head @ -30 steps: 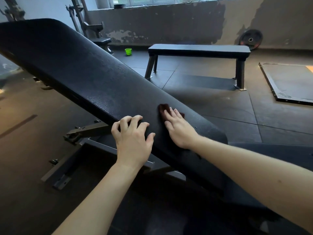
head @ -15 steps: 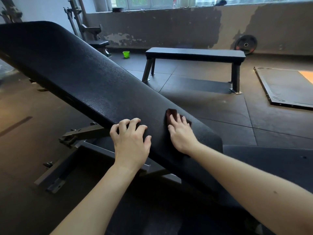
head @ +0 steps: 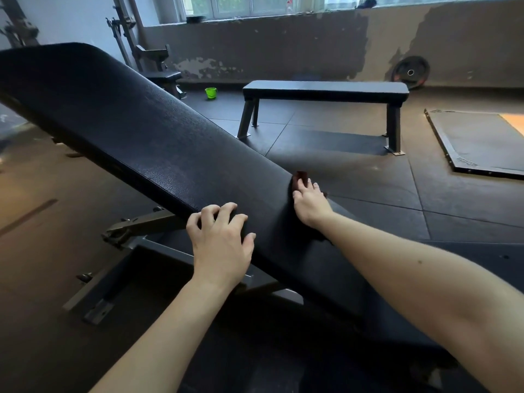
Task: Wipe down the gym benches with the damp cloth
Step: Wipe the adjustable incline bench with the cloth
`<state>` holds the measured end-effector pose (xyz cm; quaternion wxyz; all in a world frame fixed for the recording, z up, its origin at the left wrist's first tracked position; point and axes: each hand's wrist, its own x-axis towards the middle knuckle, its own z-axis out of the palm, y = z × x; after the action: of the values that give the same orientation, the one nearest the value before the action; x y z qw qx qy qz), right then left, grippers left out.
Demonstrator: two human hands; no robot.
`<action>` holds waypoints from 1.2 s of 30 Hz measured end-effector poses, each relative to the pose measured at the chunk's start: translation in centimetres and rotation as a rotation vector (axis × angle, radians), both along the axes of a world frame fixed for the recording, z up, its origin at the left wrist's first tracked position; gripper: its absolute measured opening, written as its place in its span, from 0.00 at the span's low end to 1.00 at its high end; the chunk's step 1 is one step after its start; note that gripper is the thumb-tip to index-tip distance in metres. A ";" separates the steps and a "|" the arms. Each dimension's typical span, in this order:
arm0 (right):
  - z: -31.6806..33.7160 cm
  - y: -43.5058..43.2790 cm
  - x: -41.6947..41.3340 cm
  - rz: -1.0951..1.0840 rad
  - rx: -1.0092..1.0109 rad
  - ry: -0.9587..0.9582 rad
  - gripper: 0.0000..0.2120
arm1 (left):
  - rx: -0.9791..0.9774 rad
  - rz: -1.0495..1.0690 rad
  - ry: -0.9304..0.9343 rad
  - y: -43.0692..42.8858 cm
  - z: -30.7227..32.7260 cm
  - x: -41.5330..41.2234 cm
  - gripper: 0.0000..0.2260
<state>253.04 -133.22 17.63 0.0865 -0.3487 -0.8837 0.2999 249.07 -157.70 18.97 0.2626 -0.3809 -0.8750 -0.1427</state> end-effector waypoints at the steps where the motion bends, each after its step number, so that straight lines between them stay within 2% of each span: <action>1: 0.1 -1.0 0.5 0.006 0.000 0.018 0.27 | -0.002 -0.001 -0.001 -0.1 0.0 0.1 0.15; 9: -1.9 -12.4 9.5 0.239 0.120 0.168 0.26 | 0.003 -0.012 -0.011 -0.1 -0.1 0.3 0.15; 13: -2.0 -9.3 8.1 0.251 0.102 0.145 0.26 | -0.012 -0.017 -0.010 -0.4 -0.1 0.3 0.15; 18: -1.0 -4.9 4.5 0.100 0.046 0.054 0.26 | -0.005 -0.026 -0.013 -0.4 -0.1 0.3 0.15; 23: -1.5 -8.5 6.7 0.099 0.130 0.075 0.26 | -0.010 -0.030 -0.007 0.0 -0.1 0.3 0.14; 28: -2.6 -13.9 11.7 0.254 0.192 0.155 0.27 | -0.034 -0.036 -0.010 0.4 -0.3 0.6 0.14; 32: -3.1 -12.7 11.8 0.297 0.252 0.141 0.27 | -0.038 -0.047 -0.003 0.6 -0.4 0.5 0.14; 36: -2.2 -9.6 7.9 0.219 0.212 0.098 0.26 | -0.049 -0.039 -0.013 0.8 -0.3 0.6 0.13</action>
<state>260.97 -142.82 15.42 0.1327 -0.2243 -0.9378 0.2293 249.62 -156.87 18.69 0.2446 -0.4032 -0.8723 -0.1290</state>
